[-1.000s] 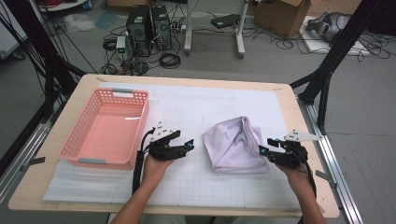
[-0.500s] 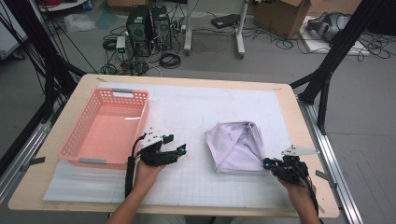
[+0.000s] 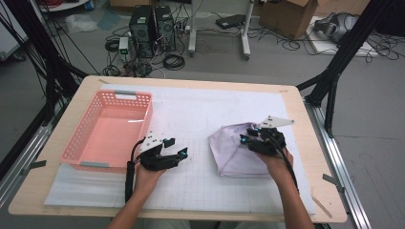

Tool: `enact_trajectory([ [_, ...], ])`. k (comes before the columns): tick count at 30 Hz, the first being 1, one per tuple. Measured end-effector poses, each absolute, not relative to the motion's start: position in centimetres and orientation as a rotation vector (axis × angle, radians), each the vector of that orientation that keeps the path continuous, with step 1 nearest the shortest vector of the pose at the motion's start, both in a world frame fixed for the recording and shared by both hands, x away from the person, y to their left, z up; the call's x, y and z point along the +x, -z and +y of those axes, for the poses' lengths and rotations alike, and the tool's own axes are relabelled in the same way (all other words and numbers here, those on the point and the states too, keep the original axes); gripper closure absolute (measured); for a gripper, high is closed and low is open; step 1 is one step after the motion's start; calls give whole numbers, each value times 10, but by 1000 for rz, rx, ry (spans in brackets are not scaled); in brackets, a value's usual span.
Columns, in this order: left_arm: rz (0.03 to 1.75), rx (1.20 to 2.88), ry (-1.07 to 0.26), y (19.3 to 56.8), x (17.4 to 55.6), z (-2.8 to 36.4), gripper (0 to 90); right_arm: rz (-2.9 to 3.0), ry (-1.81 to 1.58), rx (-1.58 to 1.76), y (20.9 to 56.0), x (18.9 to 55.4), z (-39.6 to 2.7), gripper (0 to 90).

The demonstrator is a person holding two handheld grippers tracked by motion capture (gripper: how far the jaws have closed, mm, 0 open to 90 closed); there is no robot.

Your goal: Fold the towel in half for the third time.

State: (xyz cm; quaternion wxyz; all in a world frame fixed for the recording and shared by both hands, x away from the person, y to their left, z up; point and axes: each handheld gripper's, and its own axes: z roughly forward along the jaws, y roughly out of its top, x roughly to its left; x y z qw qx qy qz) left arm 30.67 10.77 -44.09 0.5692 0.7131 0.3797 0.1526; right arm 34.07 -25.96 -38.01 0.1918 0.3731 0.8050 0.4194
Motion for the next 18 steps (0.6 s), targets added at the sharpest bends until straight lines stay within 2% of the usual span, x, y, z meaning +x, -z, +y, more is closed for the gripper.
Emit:
enact_trajectory([
  [5,896,1683,-356,442,307,108,329,2380,-1173,974,379,367,-219,575],
  [9,901,1675,-345,443,306,108,331,2466,-1117,954,390,382,-186,452],
  [13,899,1674,-339,443,305,109,337,2547,-964,935,414,389,-160,448],
  [15,901,1671,-338,443,305,109,337,2532,-864,903,421,389,-154,550],
  [16,902,1672,-337,444,306,109,338,2507,-804,879,422,387,-151,641],
  [18,904,1672,-338,444,306,109,340,2473,-784,861,421,384,-152,878],
])
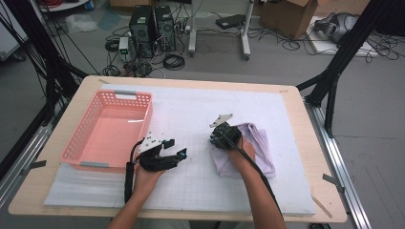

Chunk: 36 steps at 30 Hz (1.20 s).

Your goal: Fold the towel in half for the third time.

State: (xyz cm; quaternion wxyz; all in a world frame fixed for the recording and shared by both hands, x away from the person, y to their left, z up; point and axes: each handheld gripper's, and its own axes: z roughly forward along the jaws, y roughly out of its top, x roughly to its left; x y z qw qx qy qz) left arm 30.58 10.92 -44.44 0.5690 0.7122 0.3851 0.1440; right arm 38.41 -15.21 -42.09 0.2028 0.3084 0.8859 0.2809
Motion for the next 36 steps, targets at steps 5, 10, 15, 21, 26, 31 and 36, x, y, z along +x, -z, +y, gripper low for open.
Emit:
enact_trajectory([
  [5,906,1669,-336,445,306,110,344,2435,-924,905,414,377,-170,896],
  [10,905,1667,-334,445,306,109,346,2371,-1061,924,396,363,-199,900],
  [15,915,1656,-338,445,307,110,350,2396,-1083,957,395,360,-205,613],
  [21,926,1654,-345,445,308,112,350,2483,-1044,920,415,360,-170,429],
  [26,936,1644,-348,444,307,114,350,2537,-901,864,435,364,-150,520],
  [31,939,1653,-349,444,307,114,350,2579,-909,815,435,360,-146,838],
  [36,937,1651,-355,444,307,115,350,2565,-947,821,429,357,-151,874],
])
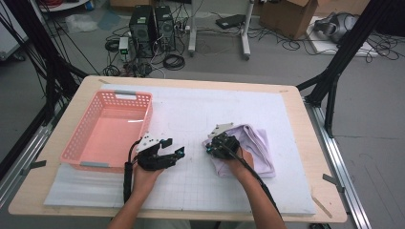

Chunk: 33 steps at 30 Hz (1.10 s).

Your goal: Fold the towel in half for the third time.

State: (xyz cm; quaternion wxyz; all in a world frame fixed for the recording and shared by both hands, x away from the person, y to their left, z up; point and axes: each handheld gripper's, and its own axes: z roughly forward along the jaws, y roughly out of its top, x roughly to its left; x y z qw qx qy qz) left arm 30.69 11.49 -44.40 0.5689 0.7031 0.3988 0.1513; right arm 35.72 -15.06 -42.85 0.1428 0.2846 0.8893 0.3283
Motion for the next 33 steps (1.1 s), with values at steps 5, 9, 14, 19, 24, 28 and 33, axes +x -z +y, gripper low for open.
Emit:
enact_trajectory([
  [5,945,1659,-354,445,308,117,350,2412,-1205,890,403,345,-186,873],
  [9,945,1654,-356,446,308,115,349,2268,-1328,956,385,329,-224,872],
  [14,935,1650,-351,445,308,115,349,2144,-1302,1033,380,305,-271,870],
  [19,935,1647,-350,445,307,115,349,2135,-1260,1139,396,282,-294,870],
  [24,939,1650,-347,445,307,115,349,2132,-1076,1296,414,252,-303,823],
  [28,932,1654,-343,445,306,112,348,2025,-1094,1311,404,239,-316,694],
  [33,922,1654,-343,444,306,112,348,1997,-1136,1289,391,255,-313,649],
])
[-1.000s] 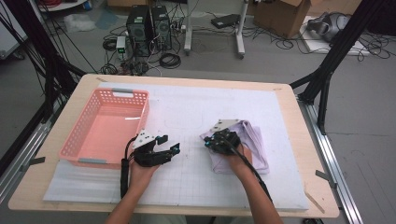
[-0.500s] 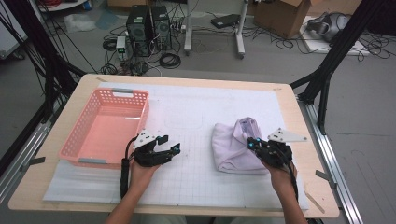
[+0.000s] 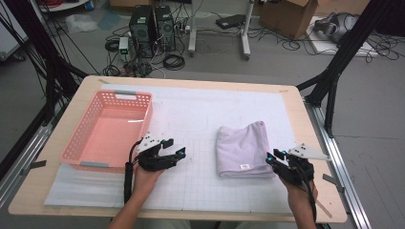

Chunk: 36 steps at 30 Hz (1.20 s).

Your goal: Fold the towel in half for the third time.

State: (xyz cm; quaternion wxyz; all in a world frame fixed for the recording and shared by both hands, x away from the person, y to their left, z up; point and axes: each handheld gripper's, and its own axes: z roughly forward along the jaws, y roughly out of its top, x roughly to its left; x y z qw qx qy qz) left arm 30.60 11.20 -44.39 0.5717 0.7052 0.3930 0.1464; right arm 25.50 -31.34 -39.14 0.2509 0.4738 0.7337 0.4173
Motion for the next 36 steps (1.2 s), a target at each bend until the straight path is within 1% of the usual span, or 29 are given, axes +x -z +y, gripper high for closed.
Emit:
enact_trajectory([
  [2,922,1657,-343,444,306,112,348,2044,-1108,1296,398,270,-307,619],
  [4,921,1658,-344,444,305,112,348,2100,-1056,1329,410,282,-303,618],
  [5,922,1657,-343,443,305,112,348,2125,-1029,1357,416,285,-303,650],
  [6,921,1660,-342,444,305,112,348,2148,-987,1361,421,287,-303,725],
  [7,921,1660,-342,444,305,112,348,2194,-907,1343,427,287,-304,746],
  [10,920,1672,-339,445,305,112,347,2154,-867,1356,425,277,-311,762],
  [13,921,1666,-338,445,304,111,347,2199,-813,1320,422,266,-315,856],
  [17,920,1660,-341,444,304,113,346,2277,-839,1362,419,261,-321,866],
  [18,921,1660,-344,444,304,113,346,2287,-839,1366,416,261,-322,851],
  [21,920,1655,-350,444,305,113,345,2224,-901,1384,404,266,-330,670],
  [23,918,1657,-349,444,305,113,345,2139,-991,1410,396,273,-335,598],
  [25,917,1660,-346,444,305,113,346,2085,-1090,1421,392,288,-336,568],
  [28,920,1659,-346,444,305,113,346,2097,-1076,1423,400,314,-325,570],
  [30,920,1654,-348,444,305,113,346,2115,-1034,1456,411,329,-317,635],
  [32,922,1653,-350,444,305,114,346,2175,-936,1448,421,335,-311,826],
  [33,924,1654,-347,444,305,114,346,2182,-883,1421,424,334,-310,844],
  [36,919,1661,-347,444,305,113,346,2138,-803,1455,421,323,-319,853],
])
